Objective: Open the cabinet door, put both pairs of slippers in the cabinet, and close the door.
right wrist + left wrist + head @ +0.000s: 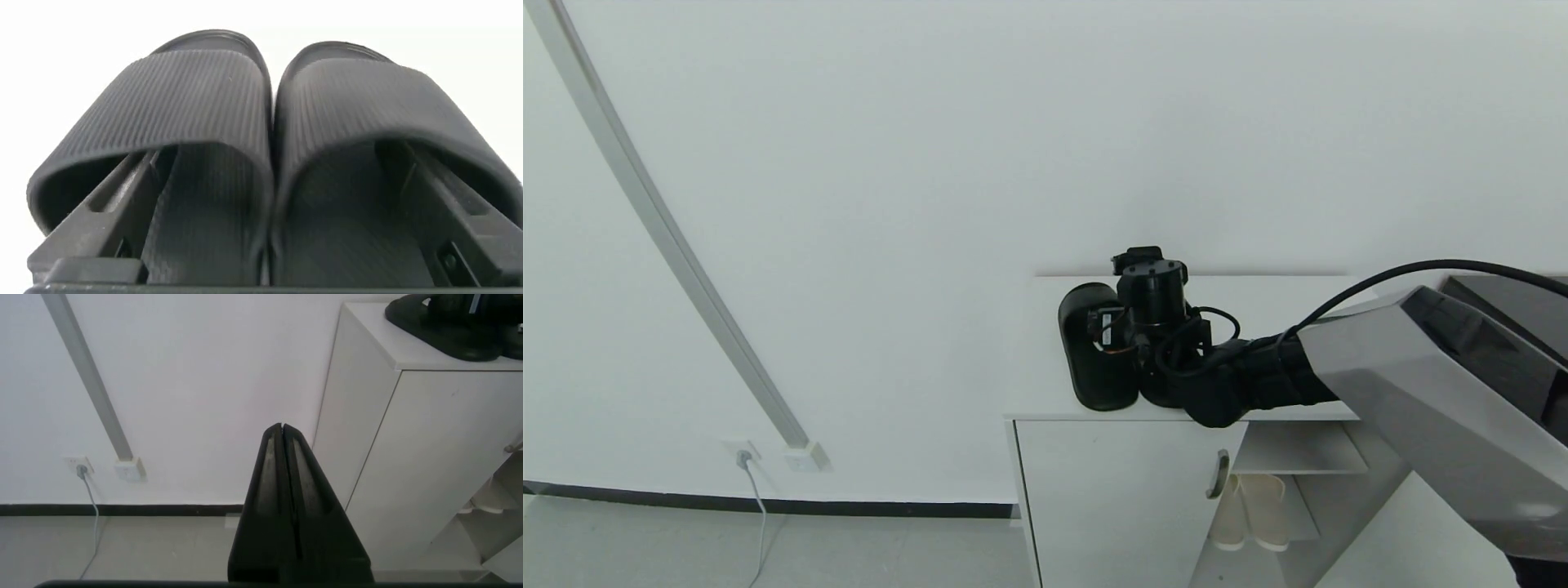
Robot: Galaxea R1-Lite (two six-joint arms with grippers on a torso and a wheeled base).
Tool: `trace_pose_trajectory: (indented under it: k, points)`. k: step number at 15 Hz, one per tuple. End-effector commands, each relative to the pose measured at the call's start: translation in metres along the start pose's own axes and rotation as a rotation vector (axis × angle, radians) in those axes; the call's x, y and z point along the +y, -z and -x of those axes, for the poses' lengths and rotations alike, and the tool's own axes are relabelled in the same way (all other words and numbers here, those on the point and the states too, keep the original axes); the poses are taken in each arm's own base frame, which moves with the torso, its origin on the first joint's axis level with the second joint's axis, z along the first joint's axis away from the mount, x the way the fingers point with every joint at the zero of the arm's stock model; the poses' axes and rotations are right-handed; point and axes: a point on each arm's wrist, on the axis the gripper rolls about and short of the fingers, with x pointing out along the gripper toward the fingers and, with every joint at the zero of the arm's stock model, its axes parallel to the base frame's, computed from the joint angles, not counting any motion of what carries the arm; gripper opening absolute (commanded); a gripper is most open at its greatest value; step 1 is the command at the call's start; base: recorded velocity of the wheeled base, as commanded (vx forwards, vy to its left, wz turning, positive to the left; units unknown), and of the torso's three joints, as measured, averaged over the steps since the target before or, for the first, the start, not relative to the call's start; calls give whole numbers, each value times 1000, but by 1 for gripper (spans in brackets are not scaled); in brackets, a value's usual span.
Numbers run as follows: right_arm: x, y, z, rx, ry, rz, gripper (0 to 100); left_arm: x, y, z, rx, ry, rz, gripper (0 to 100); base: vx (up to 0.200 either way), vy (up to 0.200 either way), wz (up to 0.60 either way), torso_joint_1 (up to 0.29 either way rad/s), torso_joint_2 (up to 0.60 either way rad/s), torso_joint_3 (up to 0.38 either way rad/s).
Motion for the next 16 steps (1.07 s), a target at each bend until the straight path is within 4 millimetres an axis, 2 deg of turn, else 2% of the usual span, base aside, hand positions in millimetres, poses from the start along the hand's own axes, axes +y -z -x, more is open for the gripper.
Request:
trace_pose_trajectory:
  k: [1, 3, 4, 9, 11, 13, 16]
  points:
    - [1, 8, -9, 5, 7, 1, 100, 0, 0, 0, 0, 0, 1, 0, 0, 0, 0, 0, 0, 0]
    - [1, 7, -11, 1, 9, 0, 100, 0, 0, 0, 0, -2, 1, 0, 0, 0, 0, 0, 0, 0]
    - [1, 7, -13, 2, 11, 0, 0, 0, 0, 0, 0, -2, 1, 0, 0, 0, 0, 0, 0, 0]
    - [0, 6, -15, -4, 16, -5, 0, 0, 0, 0, 0, -2, 1, 0, 0, 0, 0, 0, 0, 0]
    - [-1, -1, -12, -19, 19, -14, 0, 0, 0, 0, 0, 0, 1, 0, 0, 0, 0, 0, 0, 0]
    - [-6, -19, 2, -39, 10, -31, 0, 0, 0, 0, 0, 0, 1, 0, 0, 0, 0, 0, 0, 0]
    - [-20, -42, 48, -33, -66, -28, 0, 0, 0, 0, 0, 0, 1, 0, 0, 0, 0, 0, 0, 0]
